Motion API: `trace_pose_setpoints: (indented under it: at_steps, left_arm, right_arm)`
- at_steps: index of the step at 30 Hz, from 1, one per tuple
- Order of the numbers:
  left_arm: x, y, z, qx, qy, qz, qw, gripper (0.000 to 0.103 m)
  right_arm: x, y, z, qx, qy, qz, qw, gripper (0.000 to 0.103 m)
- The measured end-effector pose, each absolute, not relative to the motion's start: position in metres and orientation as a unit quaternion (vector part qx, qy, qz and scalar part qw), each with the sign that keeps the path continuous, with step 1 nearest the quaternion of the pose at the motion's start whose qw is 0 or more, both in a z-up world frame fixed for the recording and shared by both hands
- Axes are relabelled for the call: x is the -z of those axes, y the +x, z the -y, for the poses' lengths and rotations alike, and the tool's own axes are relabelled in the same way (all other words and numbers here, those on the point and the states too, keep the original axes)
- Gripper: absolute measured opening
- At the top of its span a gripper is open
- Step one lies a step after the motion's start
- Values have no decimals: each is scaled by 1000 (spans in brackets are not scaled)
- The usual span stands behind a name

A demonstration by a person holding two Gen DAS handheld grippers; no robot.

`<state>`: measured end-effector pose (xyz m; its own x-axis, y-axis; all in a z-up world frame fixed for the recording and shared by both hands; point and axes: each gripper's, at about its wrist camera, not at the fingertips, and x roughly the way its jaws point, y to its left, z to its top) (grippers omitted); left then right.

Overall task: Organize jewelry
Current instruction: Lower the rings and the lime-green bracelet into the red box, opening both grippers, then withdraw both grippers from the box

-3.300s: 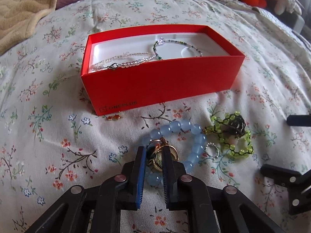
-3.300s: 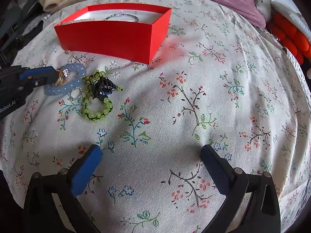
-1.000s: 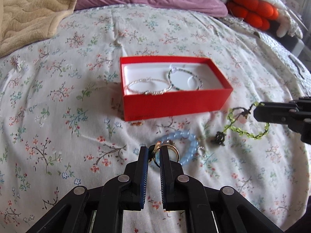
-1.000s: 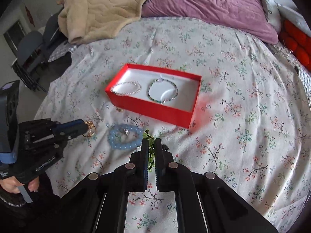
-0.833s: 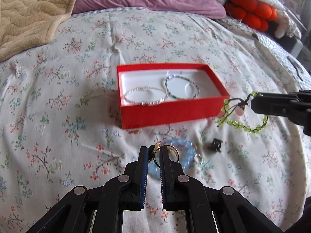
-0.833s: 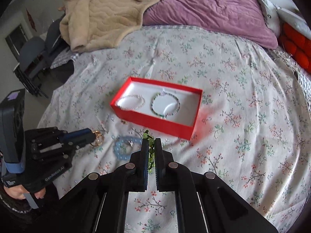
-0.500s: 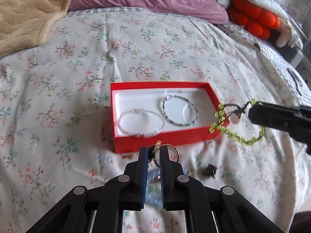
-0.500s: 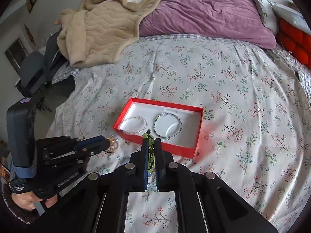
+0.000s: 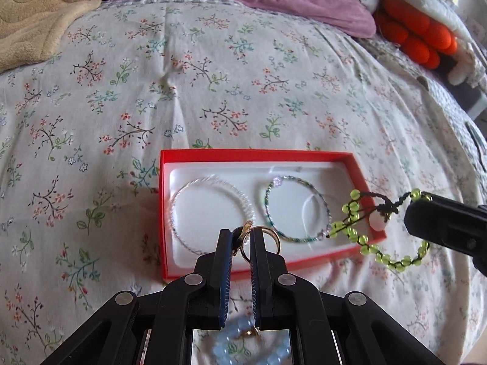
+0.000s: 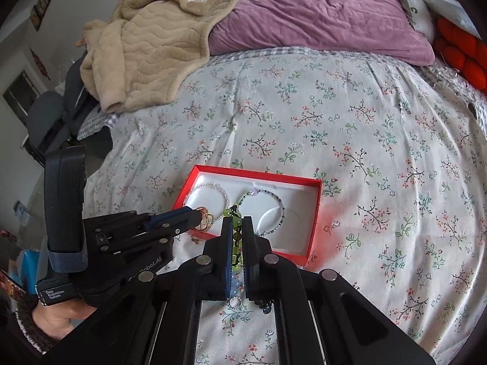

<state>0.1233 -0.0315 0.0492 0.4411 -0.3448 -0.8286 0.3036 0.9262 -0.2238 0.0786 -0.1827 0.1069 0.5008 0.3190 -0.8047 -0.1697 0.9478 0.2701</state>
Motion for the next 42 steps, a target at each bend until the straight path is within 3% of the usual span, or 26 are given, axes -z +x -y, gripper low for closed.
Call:
trace_pose_setpoints:
  at_steps: [12, 18, 28, 36, 42]
  left_arm:
    - [-39, 135, 29, 168, 3, -490, 855, 7]
    - [-45, 133, 28, 167, 19, -485, 858, 13]
    - [-54, 116, 20, 157, 47, -476, 864, 31]
    - [-56, 106, 16, 152, 53, -476, 864, 39]
    - [-57, 98, 15, 150, 60, -474, 865, 52]
  right_arm:
    - [-82, 101, 175, -140, 85, -503, 849, 6]
    - [-73, 109, 166, -141, 80, -509, 845, 6]
    - [-57, 120, 169, -117, 64, -522, 842, 6]
    - [-57, 123, 185, -88, 60, -514, 851, 7]
    - [-60, 119, 189, -97, 68, -521, 845, 10]
